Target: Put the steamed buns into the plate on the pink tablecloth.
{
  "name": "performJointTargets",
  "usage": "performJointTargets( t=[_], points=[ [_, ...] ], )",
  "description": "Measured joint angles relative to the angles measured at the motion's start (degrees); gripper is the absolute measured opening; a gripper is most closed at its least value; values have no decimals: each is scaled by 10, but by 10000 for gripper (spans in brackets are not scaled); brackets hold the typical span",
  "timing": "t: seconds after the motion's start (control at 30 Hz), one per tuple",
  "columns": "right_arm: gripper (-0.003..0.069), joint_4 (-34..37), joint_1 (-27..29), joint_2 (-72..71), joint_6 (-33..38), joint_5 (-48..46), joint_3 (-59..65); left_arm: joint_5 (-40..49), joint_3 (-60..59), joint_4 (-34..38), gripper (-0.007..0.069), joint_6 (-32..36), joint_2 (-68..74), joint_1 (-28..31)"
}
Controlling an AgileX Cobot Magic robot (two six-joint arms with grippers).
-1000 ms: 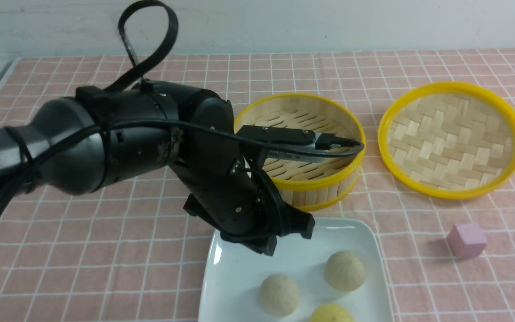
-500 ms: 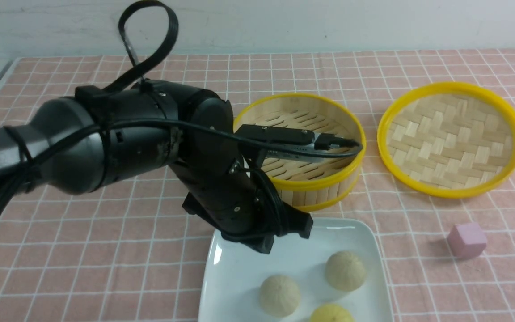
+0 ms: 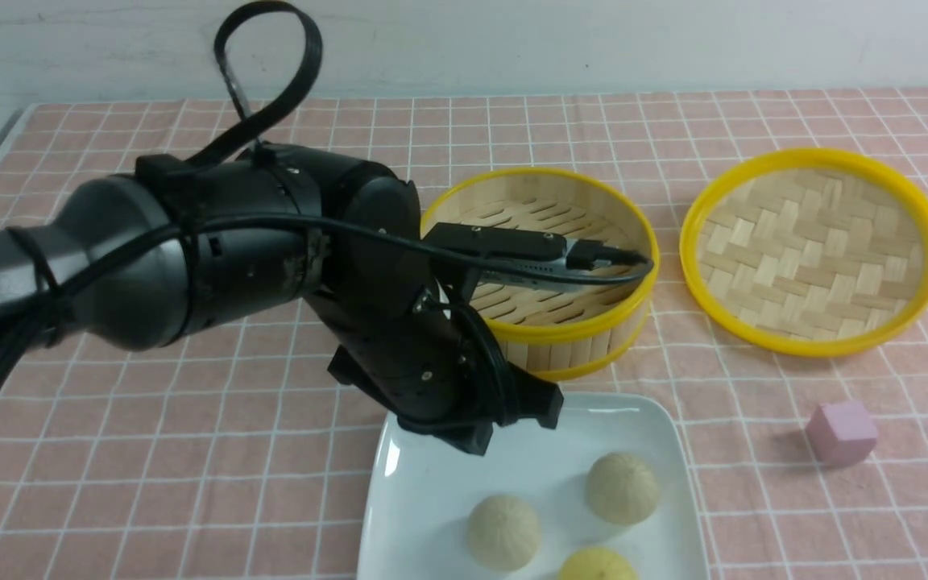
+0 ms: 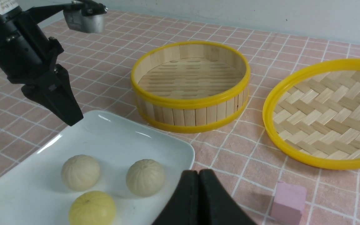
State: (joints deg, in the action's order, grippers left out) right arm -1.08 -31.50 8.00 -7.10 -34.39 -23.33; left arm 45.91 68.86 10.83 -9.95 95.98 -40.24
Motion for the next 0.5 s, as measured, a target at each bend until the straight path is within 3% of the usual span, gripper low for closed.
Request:
performJointTargets(
  t=[0.23, 0.5],
  points=[
    [1, 0, 5, -15, 0, 8, 33, 0, 0, -6, 12, 0, 0, 0],
    [8, 1, 157, -62, 0, 36, 141, -7, 0, -29, 17, 17, 0, 0]
  ],
)
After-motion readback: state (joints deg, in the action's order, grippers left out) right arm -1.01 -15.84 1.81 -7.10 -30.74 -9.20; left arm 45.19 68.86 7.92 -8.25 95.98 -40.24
